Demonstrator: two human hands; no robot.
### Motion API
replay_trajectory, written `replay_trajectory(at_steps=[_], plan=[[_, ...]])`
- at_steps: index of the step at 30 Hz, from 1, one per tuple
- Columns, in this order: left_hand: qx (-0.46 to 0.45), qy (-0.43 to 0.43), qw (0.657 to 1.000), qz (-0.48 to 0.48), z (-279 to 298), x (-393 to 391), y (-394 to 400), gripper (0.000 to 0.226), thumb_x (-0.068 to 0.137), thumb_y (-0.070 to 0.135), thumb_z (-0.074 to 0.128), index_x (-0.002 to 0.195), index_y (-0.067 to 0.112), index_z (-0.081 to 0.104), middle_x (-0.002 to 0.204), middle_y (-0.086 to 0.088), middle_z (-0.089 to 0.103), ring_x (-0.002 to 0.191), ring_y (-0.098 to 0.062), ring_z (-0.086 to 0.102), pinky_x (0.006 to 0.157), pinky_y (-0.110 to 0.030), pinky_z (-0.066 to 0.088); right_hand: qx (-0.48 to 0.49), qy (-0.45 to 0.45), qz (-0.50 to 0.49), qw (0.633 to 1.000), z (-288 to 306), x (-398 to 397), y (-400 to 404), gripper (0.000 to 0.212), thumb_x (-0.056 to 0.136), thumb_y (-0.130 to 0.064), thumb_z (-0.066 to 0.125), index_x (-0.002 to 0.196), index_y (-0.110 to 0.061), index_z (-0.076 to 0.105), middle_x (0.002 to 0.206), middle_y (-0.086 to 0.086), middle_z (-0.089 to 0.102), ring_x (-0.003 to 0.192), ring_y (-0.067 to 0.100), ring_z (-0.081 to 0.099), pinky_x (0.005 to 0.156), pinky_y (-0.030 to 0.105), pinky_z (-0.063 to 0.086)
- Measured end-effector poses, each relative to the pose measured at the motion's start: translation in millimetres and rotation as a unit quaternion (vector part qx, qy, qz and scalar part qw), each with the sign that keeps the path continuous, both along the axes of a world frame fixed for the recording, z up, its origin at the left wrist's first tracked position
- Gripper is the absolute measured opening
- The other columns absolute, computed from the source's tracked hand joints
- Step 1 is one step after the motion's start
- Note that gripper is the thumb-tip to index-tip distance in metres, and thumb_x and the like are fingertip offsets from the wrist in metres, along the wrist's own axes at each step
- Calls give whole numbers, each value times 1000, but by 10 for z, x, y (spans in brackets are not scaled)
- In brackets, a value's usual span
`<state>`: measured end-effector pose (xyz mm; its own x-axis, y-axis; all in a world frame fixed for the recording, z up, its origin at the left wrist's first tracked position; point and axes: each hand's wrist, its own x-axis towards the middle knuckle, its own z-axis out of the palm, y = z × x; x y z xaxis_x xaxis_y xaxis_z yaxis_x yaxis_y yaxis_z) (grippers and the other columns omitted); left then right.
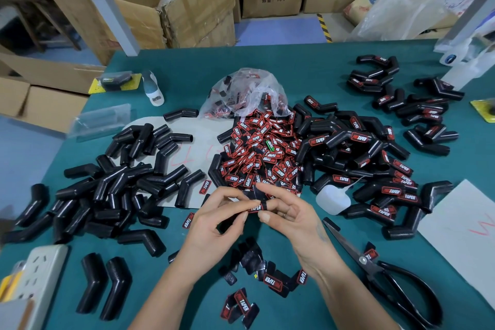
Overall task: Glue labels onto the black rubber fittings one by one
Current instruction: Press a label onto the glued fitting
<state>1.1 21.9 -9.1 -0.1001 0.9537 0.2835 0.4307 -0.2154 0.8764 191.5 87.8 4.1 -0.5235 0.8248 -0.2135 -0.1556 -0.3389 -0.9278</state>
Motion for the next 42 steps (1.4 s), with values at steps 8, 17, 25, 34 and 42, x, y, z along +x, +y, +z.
replay_trajectory(at_steps=[8,17,25,34,42], plan=[[-10,-27,1000,9,28,23,10,33,95,0,67,120,17,80,117,5,64,83,-20,69,73,-39,61,-2,3,2,1000,28,10,10,45,84,-16,80,125,-33,74,92,4,73,93,13,68,93,24,53],[-1,-45,999,10,93,37,-5,27,97,14,66,119,22,80,118,7,66,83,-24,72,75,-46,64,7,0,1,1000,70,16,10,42,86,-14,82,122,-33,75,89,0,74,92,12,69,94,23,53],[28,31,999,16,87,121,-21,37,91,-4,70,121,17,79,119,2,66,107,-19,69,91,-32,57,-1,10,-34,999,21,-76,-104,49,87,8,77,119,-29,75,88,2,64,90,11,64,87,21,53],[35,31,999,11,91,148,-21,42,90,-10,68,122,15,78,120,-1,66,112,-18,67,95,-27,55,-12,12,-60,998,11,-85,-123,51,86,12,75,120,-26,74,86,1,63,88,9,62,85,20,52],[13,-10,999,30,10,104,-14,40,92,-7,65,119,18,80,120,6,65,100,-24,70,83,-45,62,-13,26,-28,999,49,-31,-76,45,93,5,71,128,-22,71,87,-7,64,88,5,61,89,19,50]])
